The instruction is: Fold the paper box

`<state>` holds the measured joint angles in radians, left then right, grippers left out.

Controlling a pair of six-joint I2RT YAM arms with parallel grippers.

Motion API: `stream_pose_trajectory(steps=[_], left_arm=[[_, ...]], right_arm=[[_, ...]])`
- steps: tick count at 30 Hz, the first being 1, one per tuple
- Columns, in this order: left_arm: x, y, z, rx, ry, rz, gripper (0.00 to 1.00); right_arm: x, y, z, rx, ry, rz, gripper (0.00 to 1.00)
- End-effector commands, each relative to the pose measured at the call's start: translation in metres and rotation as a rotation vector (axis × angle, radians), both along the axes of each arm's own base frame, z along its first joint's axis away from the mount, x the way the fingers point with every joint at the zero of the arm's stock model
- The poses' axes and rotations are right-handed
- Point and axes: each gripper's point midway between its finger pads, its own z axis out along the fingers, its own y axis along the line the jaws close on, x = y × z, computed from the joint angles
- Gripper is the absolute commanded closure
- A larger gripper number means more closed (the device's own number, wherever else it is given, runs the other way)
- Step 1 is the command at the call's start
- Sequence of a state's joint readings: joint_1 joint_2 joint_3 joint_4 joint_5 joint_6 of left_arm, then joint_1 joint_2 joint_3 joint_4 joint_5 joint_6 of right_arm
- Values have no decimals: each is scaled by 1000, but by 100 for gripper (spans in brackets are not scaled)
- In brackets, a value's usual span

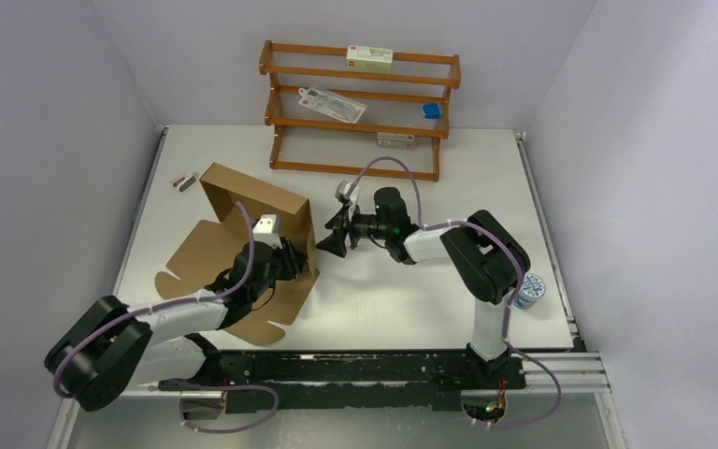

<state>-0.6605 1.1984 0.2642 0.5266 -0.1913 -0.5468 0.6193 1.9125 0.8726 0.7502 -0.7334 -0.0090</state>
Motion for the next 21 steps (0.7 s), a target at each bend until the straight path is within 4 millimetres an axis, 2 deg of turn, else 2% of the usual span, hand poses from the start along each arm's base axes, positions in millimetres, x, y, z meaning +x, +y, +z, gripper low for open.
stream_pose_trajectory(steps=[1,7,12,16,21], left_arm=[[-5,18,-5,34,36,50,57],[4,56,-13,77,102,222,59],[3,76,-34,84,182,307,61],[-1,79,-54,97,254,313,63],[-8,67,-70,62,317,264,66]], right_arm=[[-1,3,-7,-8,-13,15,28],[-1,3,-6,-15,-18,18,28],[1,3,-4,-14,-22,15,27],[0,7,-1,-3,-29,19,25],[-1,19,1,-14,-52,15,15]])
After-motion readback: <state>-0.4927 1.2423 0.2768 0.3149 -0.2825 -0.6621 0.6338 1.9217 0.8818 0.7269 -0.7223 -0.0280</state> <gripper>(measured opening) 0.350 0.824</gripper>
